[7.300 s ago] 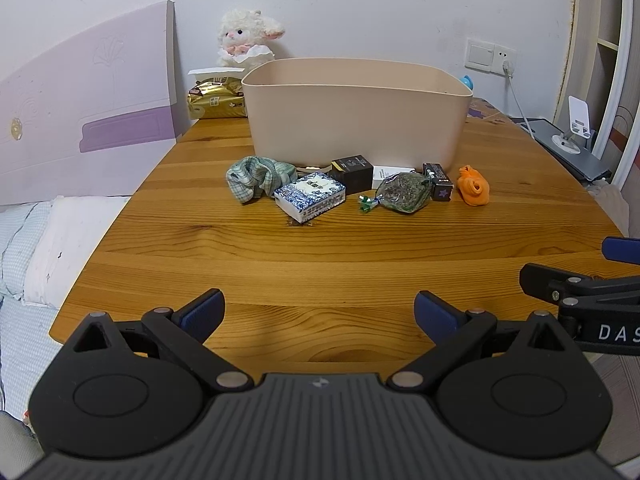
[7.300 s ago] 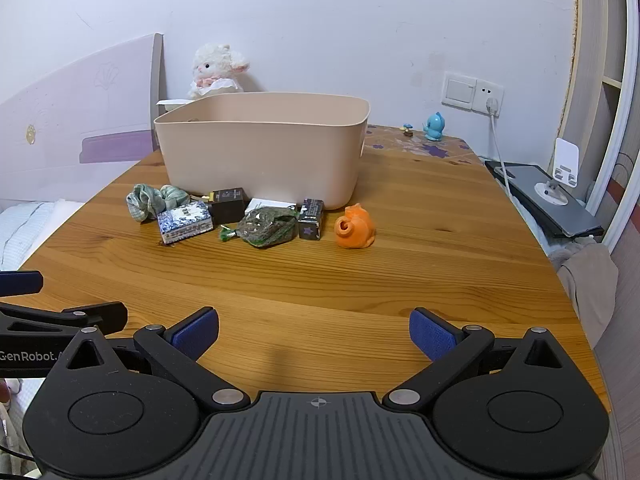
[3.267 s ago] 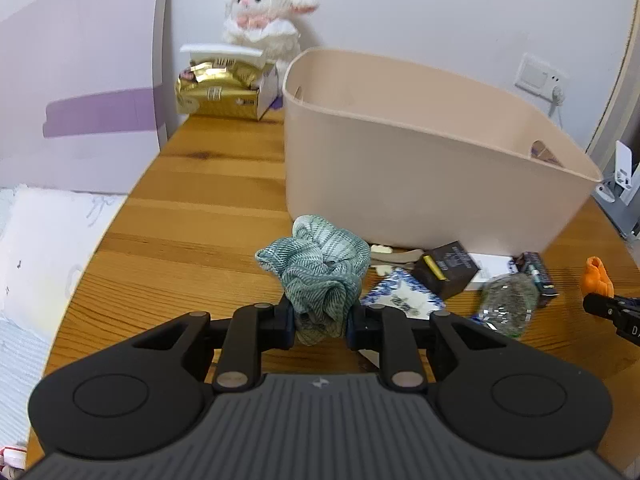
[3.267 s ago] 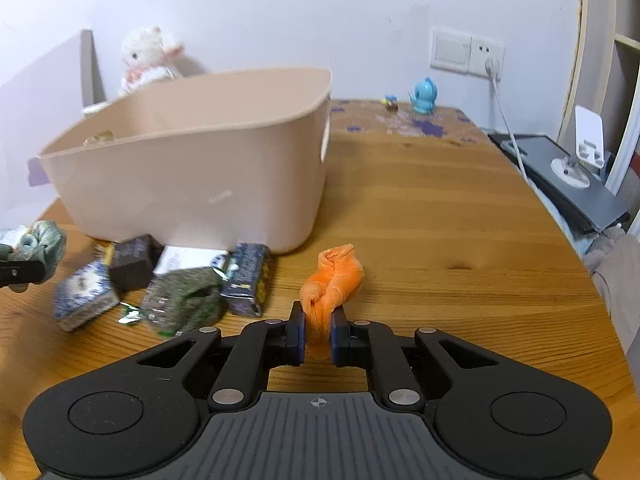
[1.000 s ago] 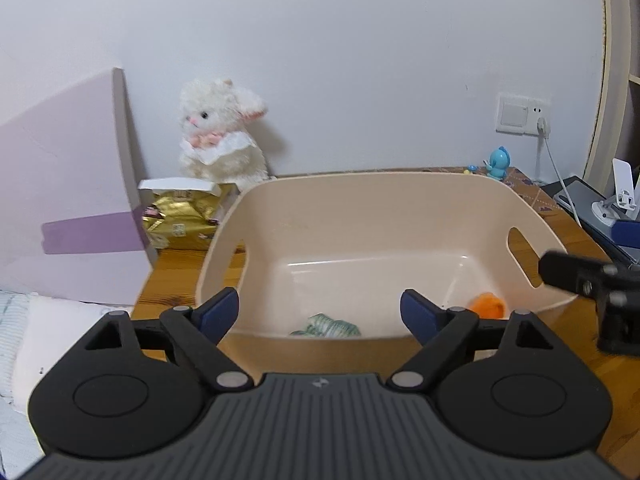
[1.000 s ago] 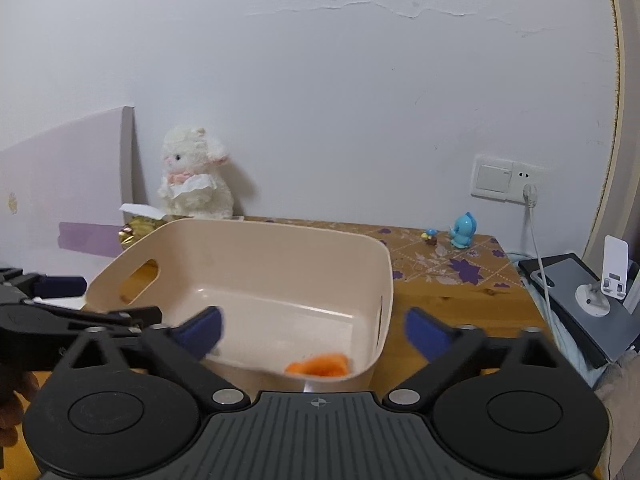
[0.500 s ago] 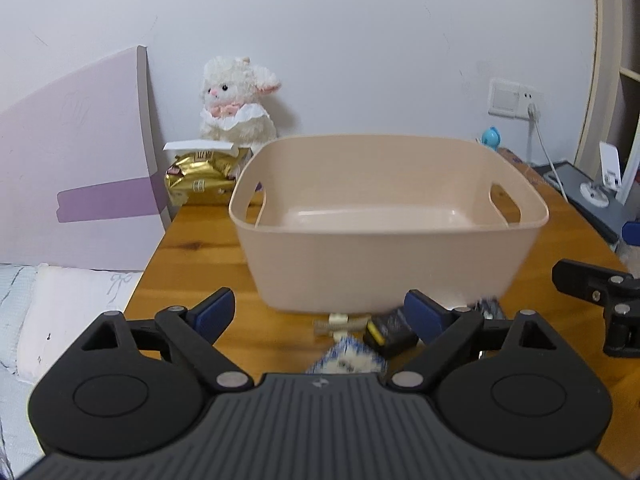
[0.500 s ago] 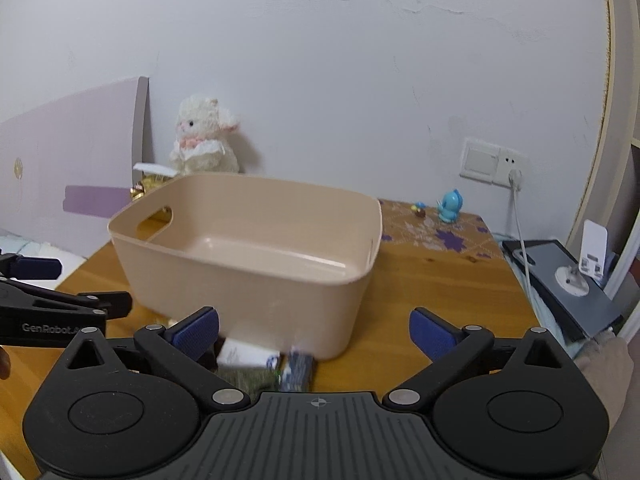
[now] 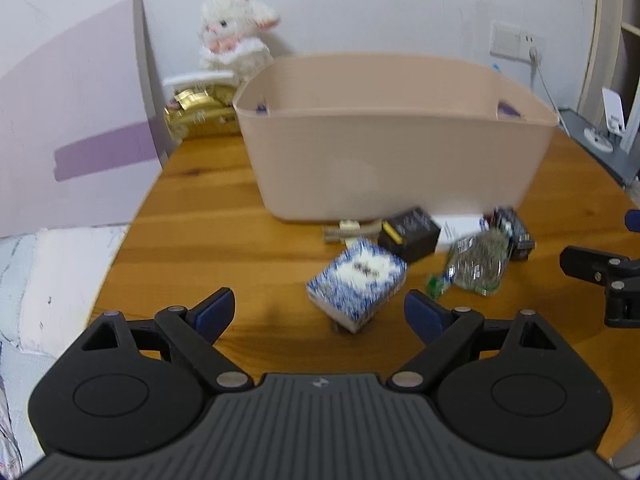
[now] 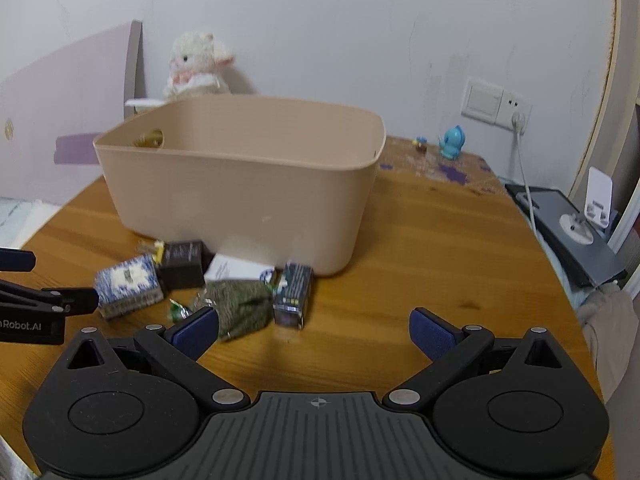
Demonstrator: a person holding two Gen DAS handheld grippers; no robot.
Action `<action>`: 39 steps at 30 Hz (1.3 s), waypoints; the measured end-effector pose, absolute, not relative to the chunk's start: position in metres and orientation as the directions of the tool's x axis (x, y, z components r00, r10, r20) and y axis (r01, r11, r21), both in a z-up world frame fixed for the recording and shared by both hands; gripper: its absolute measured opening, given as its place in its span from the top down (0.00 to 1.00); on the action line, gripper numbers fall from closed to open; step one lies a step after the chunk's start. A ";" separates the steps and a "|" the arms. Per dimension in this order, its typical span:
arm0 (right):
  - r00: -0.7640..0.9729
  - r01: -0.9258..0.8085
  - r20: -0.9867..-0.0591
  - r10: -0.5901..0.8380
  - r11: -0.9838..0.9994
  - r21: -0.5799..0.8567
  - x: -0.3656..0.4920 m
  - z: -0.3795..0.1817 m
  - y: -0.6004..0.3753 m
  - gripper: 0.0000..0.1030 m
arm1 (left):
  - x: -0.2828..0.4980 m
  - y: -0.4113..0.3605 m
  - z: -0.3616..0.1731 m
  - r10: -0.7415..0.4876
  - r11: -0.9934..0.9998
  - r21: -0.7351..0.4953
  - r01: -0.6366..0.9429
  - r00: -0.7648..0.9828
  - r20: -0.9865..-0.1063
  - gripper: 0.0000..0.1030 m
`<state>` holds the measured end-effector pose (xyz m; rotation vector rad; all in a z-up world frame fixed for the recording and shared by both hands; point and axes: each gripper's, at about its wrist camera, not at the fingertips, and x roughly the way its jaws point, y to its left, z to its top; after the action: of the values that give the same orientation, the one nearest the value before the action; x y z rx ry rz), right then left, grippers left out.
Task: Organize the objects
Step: 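Grasp the blue-and-white tissue pack with the left tool while the right tool grasps the dark blue box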
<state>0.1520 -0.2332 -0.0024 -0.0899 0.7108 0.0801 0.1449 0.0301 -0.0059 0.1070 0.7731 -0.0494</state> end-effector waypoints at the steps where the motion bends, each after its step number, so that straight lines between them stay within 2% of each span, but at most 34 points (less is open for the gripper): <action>1: 0.749 -0.103 -0.661 0.040 0.993 -0.057 0.154 -0.006 -0.233 0.00 | 0.146 0.030 -0.009 -0.011 0.993 0.074 0.089 0.708 -0.707 0.10; 12: 0.696 -0.075 -0.718 -0.005 0.994 -0.080 0.186 -0.041 -0.238 0.00 | 0.173 0.037 -0.036 -0.033 0.996 0.036 0.087 0.679 -0.733 0.10; 19: 0.677 -0.061 -0.736 0.024 0.998 -0.024 0.208 -0.054 -0.243 0.01 | 0.190 0.038 -0.045 -0.056 0.992 0.034 0.120 0.670 -0.740 0.10; 25: 0.679 -0.060 -0.733 0.039 0.998 -0.002 0.220 -0.059 -0.244 0.08 | 0.200 0.034 -0.052 -0.089 0.986 0.026 0.163 0.662 -0.745 0.13; 27: 0.683 -0.068 -0.729 0.043 0.998 -0.005 0.221 -0.059 -0.242 0.14 | 0.203 0.036 -0.052 -0.110 0.986 0.003 0.167 0.661 -0.743 0.18; 28: 0.685 -0.076 -0.727 0.049 0.997 -0.004 0.221 -0.058 -0.241 0.16 | 0.204 0.036 -0.051 -0.111 0.986 0.004 0.170 0.663 -0.741 0.24; 29: 0.687 -0.085 -0.724 0.055 0.996 -0.004 0.221 -0.058 -0.240 0.21 | 0.204 0.036 -0.050 -0.113 0.985 0.007 0.174 0.667 -0.737 0.30; 31: 0.691 -0.103 -0.720 0.069 0.995 -0.004 0.222 -0.056 -0.238 0.30 | 0.205 0.036 -0.049 -0.116 0.984 0.006 0.176 0.671 -0.732 0.36; 33: 0.695 -0.124 -0.714 0.084 0.992 -0.005 0.221 -0.055 -0.234 0.44 | 0.204 0.036 -0.049 -0.113 0.985 0.006 0.171 0.676 -0.729 0.42; 34: 0.698 -0.133 -0.710 0.092 0.991 -0.002 0.219 -0.054 -0.233 0.50 | 0.203 0.036 -0.048 -0.113 0.985 0.006 0.171 0.678 -0.726 0.48; 35: 0.700 -0.142 -0.707 0.102 0.990 0.002 0.217 -0.054 -0.231 0.64 | 0.202 0.035 -0.048 -0.114 0.985 0.006 0.172 0.679 -0.725 0.53; 36: 0.702 -0.147 -0.704 0.102 0.989 -0.004 0.215 -0.053 -0.229 0.71 | 0.201 0.034 -0.047 -0.114 0.985 0.006 0.172 0.679 -0.725 0.53; 38: 0.703 -0.159 -0.703 0.107 0.987 -0.009 0.212 -0.053 -0.225 0.80 | 0.199 0.033 -0.047 -0.106 0.986 0.013 0.168 0.679 -0.727 0.54; 39: 0.702 -0.158 -0.704 0.104 0.987 -0.012 0.210 -0.052 -0.223 0.80 | 0.197 0.032 -0.046 -0.103 0.986 0.015 0.166 0.677 -0.728 0.54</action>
<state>0.2101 -0.2231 -0.0520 -0.0732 0.7789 0.1463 0.1968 0.0323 -0.0461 0.0819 0.8127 -0.1516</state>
